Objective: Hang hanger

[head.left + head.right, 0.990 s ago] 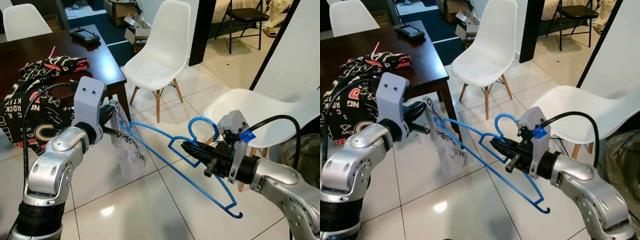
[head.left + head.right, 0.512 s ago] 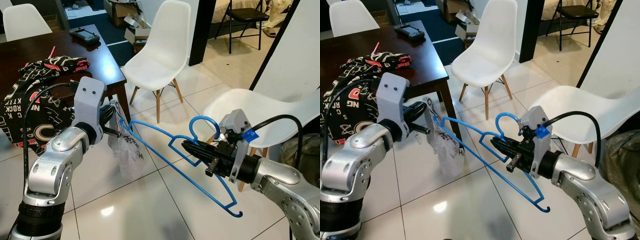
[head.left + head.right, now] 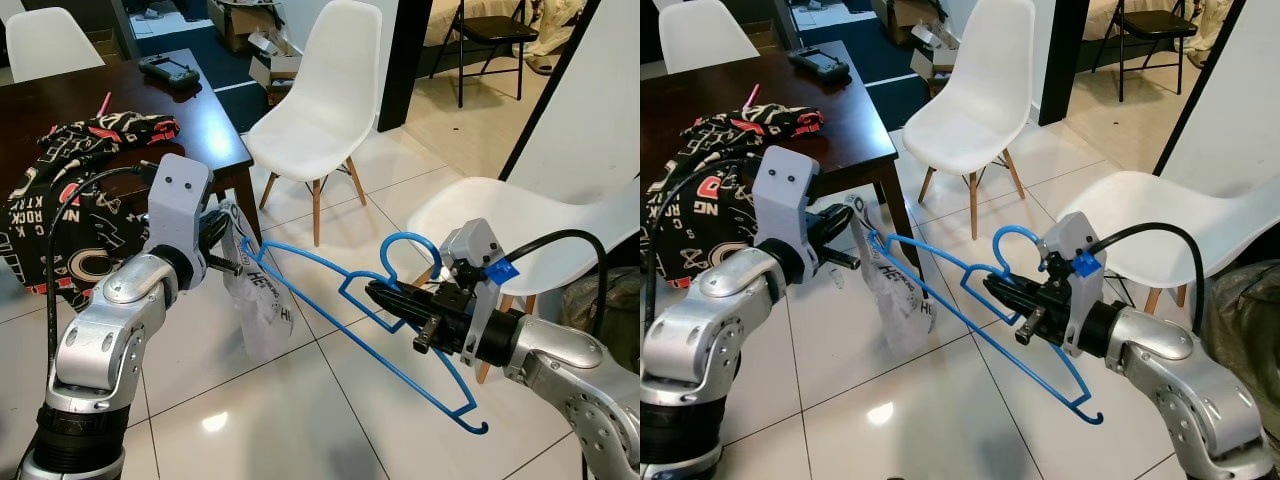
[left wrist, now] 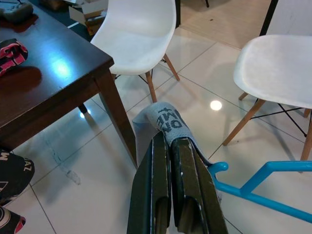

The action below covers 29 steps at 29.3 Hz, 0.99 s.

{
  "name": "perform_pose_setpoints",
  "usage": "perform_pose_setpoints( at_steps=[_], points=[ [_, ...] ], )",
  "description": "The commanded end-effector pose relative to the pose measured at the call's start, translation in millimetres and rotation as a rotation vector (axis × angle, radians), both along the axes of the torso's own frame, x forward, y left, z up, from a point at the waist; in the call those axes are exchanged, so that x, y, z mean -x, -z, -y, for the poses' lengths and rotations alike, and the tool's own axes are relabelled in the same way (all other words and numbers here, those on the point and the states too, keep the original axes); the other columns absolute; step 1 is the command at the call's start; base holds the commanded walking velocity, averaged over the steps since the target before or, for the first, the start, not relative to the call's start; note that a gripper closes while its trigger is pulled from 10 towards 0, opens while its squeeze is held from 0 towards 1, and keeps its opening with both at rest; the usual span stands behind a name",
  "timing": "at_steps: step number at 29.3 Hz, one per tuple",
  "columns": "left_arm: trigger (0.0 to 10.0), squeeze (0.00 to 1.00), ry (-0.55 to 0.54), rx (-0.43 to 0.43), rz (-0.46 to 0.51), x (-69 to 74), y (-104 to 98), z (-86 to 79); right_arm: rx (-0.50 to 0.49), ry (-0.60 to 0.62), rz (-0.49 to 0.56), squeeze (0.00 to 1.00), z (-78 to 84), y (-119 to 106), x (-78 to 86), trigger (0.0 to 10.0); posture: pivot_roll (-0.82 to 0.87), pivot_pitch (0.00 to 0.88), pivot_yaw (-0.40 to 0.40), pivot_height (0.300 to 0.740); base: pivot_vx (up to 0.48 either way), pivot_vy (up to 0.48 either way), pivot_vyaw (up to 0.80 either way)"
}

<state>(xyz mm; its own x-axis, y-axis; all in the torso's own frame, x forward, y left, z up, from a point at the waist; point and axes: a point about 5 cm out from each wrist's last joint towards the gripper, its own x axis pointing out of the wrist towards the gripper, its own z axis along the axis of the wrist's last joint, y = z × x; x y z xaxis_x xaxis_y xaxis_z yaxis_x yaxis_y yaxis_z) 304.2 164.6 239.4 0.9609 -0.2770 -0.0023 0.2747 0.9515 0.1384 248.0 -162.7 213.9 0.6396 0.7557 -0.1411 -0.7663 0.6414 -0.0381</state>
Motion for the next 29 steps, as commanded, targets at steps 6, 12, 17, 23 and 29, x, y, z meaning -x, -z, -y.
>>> perform_pose_setpoints(
  at_steps=[6,12,17,23,29],
  points=[
    [10.0,0.0,-0.004,-0.022,-0.006,2.7,1,-3.4,0.004,0.014,-0.003,0.0,4.9,2,0.6,10.0,0.04,0.183,0.057,0.74,0.0,0.0,0.0],
    [10.0,0.0,-0.002,-0.021,-0.006,3.1,1,-3.2,0.002,0.021,0.001,0.0,5.7,1,0.1,10.0,0.04,0.183,0.057,0.74,0.0,0.0,0.0],
    [10.0,0.0,-0.003,-0.021,-0.007,3.3,1,-3.0,-0.005,-0.001,0.002,0.0,2.7,0,1.6,10.0,0.04,0.183,0.057,0.74,0.0,0.0,0.0],
    [10.0,0.0,-0.006,-0.021,-0.007,3.5,1,-2.9,-0.013,-0.053,-0.002,0.0,-1.1,-1,6.4,10.0,0.04,0.186,0.054,0.74,0.0,0.0,0.0],
    [10.0,0.0,-0.006,-0.02,-0.009,3.6,2,-2.8,-0.026,-0.113,-0.007,0.0,-2.2,-3,13.4,10.0,0.04,0.188,0.052,0.74,0.0,0.0,0.0]
  ],
)
